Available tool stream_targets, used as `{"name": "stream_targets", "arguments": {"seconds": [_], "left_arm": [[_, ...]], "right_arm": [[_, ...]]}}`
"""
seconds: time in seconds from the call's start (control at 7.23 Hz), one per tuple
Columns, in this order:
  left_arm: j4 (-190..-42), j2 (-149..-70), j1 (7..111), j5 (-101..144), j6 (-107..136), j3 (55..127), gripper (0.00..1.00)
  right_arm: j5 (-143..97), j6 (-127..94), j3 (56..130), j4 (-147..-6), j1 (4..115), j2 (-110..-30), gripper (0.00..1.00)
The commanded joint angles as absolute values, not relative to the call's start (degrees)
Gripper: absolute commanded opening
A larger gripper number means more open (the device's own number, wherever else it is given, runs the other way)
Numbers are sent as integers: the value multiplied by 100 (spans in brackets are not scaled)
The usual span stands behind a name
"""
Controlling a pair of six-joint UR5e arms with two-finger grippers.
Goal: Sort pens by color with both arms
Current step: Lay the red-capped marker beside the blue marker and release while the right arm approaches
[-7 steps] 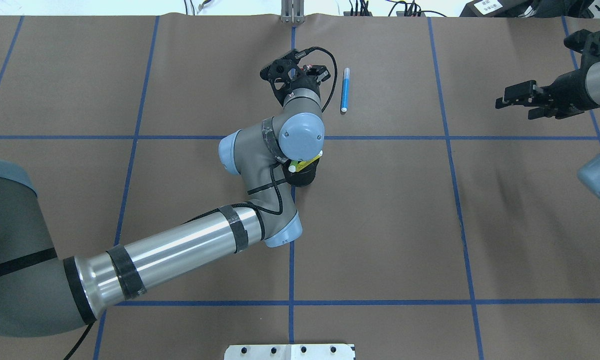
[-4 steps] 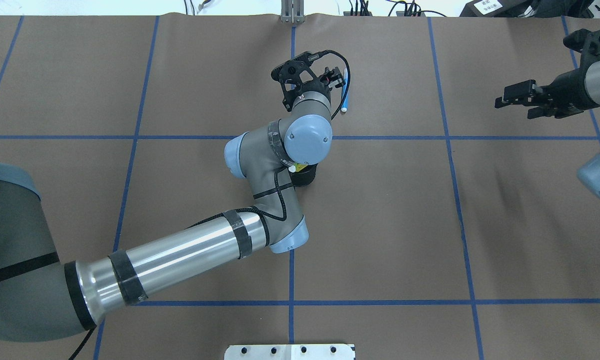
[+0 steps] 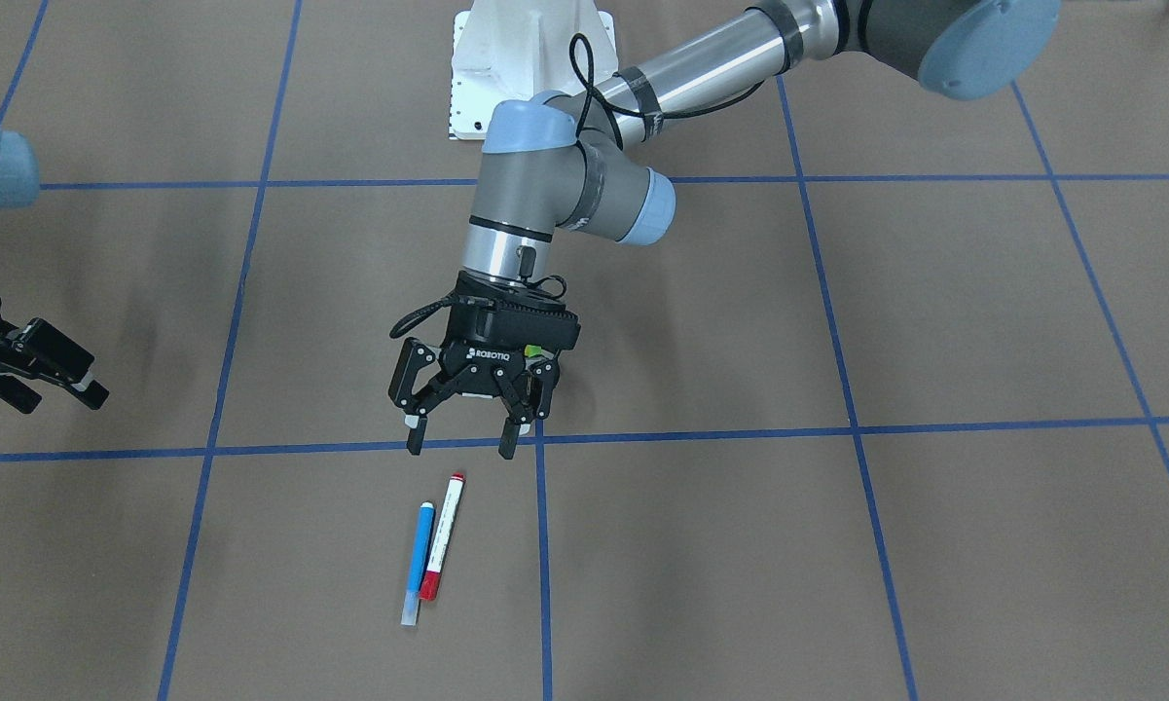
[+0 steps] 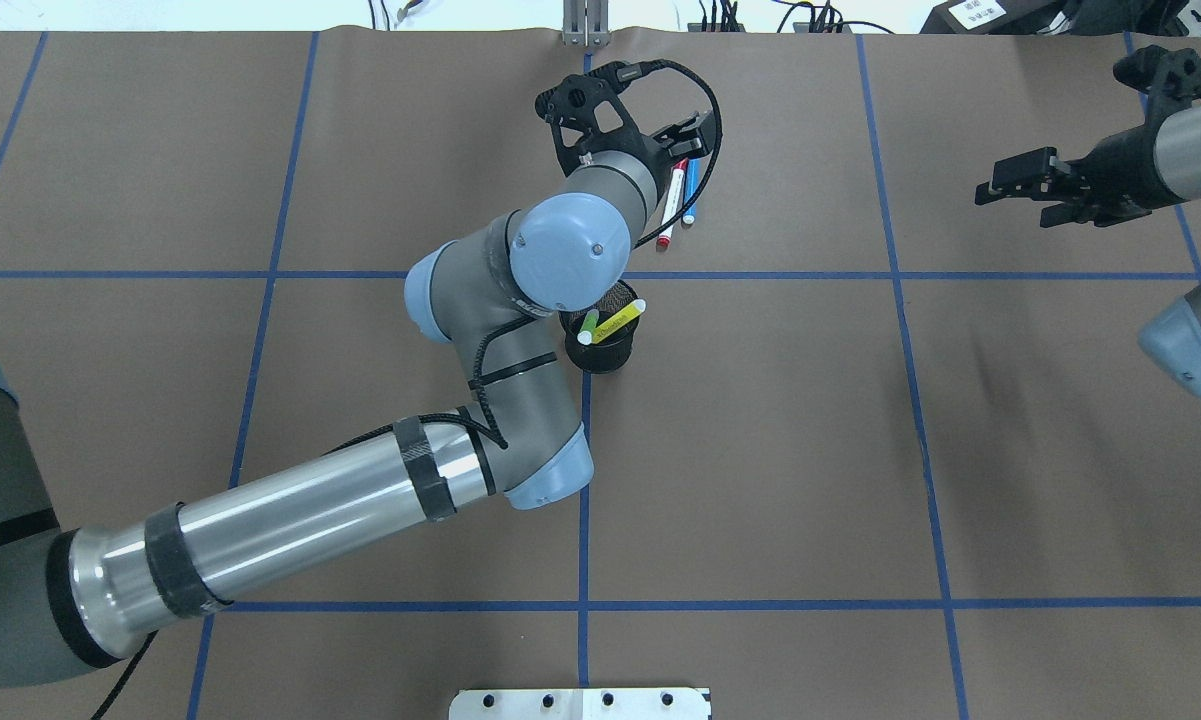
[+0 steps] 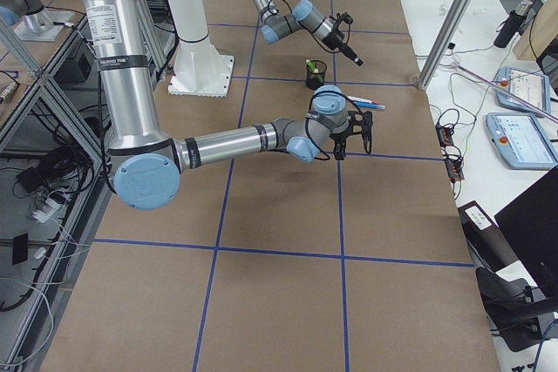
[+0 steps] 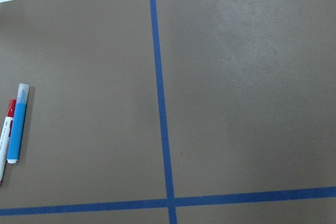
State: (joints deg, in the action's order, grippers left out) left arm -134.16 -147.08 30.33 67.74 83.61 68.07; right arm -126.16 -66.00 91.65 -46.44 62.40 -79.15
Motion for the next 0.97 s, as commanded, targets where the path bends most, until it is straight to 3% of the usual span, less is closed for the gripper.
{"name": "stream_targets", "arguments": {"seconds": [0.0, 0.28, 0.55, 0.83], "left_arm": [[-12601, -13769, 3590, 7876, 8297, 8262, 100], [-10993, -13108, 4600, 9817, 7495, 9556, 100], [-10407, -12290, 5218, 10946, 6797, 10185, 99], [-10415, -11263, 5509, 11126, 5981, 10712, 99]], "right_arm": [[-12062, -7816, 9202, -4676, 5743, -7298, 100], [-11708, -8707, 9220, -4702, 5214, -6700, 100], [-11375, -9480, 9350, -5216, 4652, -6085, 100], [-10160, -9518, 10402, -7068, 3697, -5697, 100]]}}
